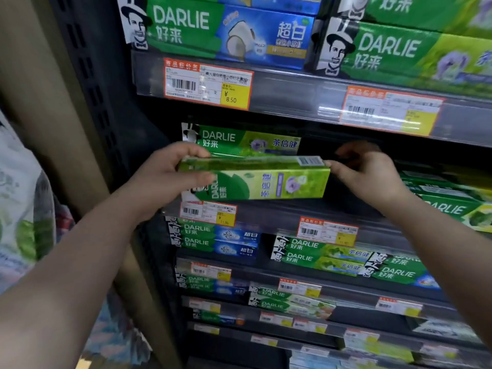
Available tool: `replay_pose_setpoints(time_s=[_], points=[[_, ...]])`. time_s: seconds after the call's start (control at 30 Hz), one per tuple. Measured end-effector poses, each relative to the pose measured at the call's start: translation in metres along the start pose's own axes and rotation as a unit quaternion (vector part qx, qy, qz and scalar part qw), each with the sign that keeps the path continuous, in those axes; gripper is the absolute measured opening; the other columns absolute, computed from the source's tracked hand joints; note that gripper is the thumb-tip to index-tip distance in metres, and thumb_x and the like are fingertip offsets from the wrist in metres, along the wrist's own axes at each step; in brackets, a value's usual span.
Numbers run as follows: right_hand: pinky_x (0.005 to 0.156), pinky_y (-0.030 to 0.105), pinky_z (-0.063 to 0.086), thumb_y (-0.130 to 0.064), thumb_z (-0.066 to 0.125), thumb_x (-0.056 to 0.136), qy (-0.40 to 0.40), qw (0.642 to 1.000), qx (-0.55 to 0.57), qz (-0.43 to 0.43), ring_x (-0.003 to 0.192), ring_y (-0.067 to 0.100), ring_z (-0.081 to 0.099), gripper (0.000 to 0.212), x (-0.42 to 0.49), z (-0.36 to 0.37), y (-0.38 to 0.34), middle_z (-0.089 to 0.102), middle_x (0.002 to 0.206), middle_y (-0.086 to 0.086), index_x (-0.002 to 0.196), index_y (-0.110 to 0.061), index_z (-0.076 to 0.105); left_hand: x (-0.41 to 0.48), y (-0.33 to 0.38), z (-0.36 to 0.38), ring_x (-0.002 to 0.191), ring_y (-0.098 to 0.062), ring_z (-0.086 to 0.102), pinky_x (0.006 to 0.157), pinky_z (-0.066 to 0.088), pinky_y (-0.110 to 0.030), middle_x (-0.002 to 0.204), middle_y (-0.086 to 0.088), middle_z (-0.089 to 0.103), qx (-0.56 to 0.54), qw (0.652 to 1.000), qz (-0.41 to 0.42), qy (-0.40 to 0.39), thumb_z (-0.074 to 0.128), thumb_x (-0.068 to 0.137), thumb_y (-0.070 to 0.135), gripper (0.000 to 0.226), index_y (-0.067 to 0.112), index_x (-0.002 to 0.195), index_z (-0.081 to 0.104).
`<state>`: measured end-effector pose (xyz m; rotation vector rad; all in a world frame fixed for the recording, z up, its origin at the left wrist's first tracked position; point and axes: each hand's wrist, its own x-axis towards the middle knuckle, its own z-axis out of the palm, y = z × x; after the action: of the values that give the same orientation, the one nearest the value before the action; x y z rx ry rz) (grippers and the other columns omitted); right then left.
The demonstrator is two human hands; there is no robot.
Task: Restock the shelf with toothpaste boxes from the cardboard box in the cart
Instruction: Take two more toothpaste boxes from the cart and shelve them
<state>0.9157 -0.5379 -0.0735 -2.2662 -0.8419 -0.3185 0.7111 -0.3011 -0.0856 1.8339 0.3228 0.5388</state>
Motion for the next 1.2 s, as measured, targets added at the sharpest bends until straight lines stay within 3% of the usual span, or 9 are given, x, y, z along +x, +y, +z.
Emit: replay_pose_setpoints(time_s=[0.2,0.3,0.4,0.47,0.53,0.67,0.9,1.03,1.2], points=[[0.073,0.012,0.032,-0.023,0.067,0.081,-0.014,1.0,-0.005,-0.008,0.085,0.015,0.051,0.025,-0.013,-0.007,0.005,0.057,0.094,0.007,0.1,-0.008,0.063,0.036,0.019,-0.004,0.081,-0.009,0.059,0.067,0.049,-0.016,0.087,0.007,0.062,0.007,0.999,-0.018,0.049,0.068,0.078,0.009,0.021,0.027,0.082,0.058],[0.078,0.019,0.037,-0.022,0.064,0.083,-0.057,0.998,0.009,0.005,0.084,0.016,0.053,0.025,-0.015,0.0,0.006,0.059,0.093,0.005,0.105,-0.01,0.062,0.046,0.021,-0.01,0.091,-0.019,0.062,0.085,0.047,-0.027,0.093,-0.004,0.067,0.022,0.998,-0.054,0.014,0.068,0.078,0.009,0.015,0.019,0.088,0.063],[0.086,0.028,0.046,-0.024,0.064,0.083,-0.115,0.992,0.046,0.0,0.087,0.015,0.056,0.034,-0.017,0.014,-0.001,0.061,0.101,0.007,0.113,-0.01,0.059,0.051,0.02,-0.012,0.097,-0.015,0.061,0.083,0.046,-0.022,0.113,-0.006,0.064,0.059,0.997,-0.049,0.0,0.069,0.077,0.007,0.036,0.014,0.111,0.062],[0.089,0.025,0.045,-0.025,0.063,0.084,-0.149,0.985,0.089,0.0,0.096,0.015,0.06,0.04,-0.018,0.021,-0.009,0.064,0.109,0.005,0.121,-0.01,0.056,0.052,0.016,-0.011,0.105,-0.02,0.06,0.093,0.047,-0.031,0.121,-0.007,0.061,0.065,0.997,-0.045,0.017,0.07,0.077,0.009,0.044,0.013,0.119,0.059],[0.091,0.023,0.044,-0.026,0.06,0.086,-0.162,0.98,0.114,-0.007,0.102,0.012,0.061,0.037,-0.019,0.027,-0.018,0.066,0.113,0.0,0.121,-0.017,0.057,0.052,0.01,-0.006,0.112,-0.024,0.057,0.101,0.045,-0.039,0.127,-0.01,0.057,0.089,0.993,-0.033,0.07,0.072,0.077,0.015,0.05,0.013,0.124,0.055],[0.09,0.024,0.045,-0.027,0.06,0.086,-0.111,0.99,0.088,-0.018,0.102,0.012,0.061,0.031,-0.023,0.033,-0.028,0.069,0.109,-0.001,0.117,-0.022,0.062,0.041,0.0,0.003,0.116,-0.024,0.049,0.099,0.04,-0.03,0.13,-0.013,0.045,0.177,0.958,0.01,0.224,0.075,0.074,0.026,0.054,0.009,0.121,0.053],[0.075,0.023,0.044,-0.027,0.061,0.085,-0.055,0.997,0.057,0.006,0.087,0.015,0.062,0.026,-0.022,0.041,-0.035,0.07,0.095,0.003,0.11,-0.02,0.066,0.022,-0.024,0.009,0.089,-0.025,0.067,0.081,0.054,-0.038,0.095,-0.008,0.071,0.156,0.971,-0.017,0.182,0.066,0.081,0.019,0.022,0.008,0.099,0.069],[0.071,0.025,0.046,-0.028,0.063,0.084,-0.05,0.995,0.077,0.042,0.072,0.017,0.06,0.024,-0.019,0.046,-0.033,0.07,0.087,0.007,0.101,-0.014,0.07,0.021,-0.027,0.007,0.088,-0.025,0.068,0.084,0.055,-0.043,0.096,-0.01,0.073,0.145,0.972,-0.02,0.184,0.065,0.081,0.015,0.019,0.008,0.097,0.071],[0.065,0.039,0.051,-0.036,0.06,0.084,-0.058,0.996,0.037,0.056,0.072,0.039,0.063,0.043,-0.019,0.047,-0.033,0.067,0.076,0.028,0.074,0.006,0.065,0.026,-0.025,0.005,0.092,-0.029,0.066,0.088,0.053,-0.046,0.098,-0.01,0.071,0.119,0.98,-0.047,0.154,0.062,0.082,0.008,0.019,0.008,0.099,0.07]])
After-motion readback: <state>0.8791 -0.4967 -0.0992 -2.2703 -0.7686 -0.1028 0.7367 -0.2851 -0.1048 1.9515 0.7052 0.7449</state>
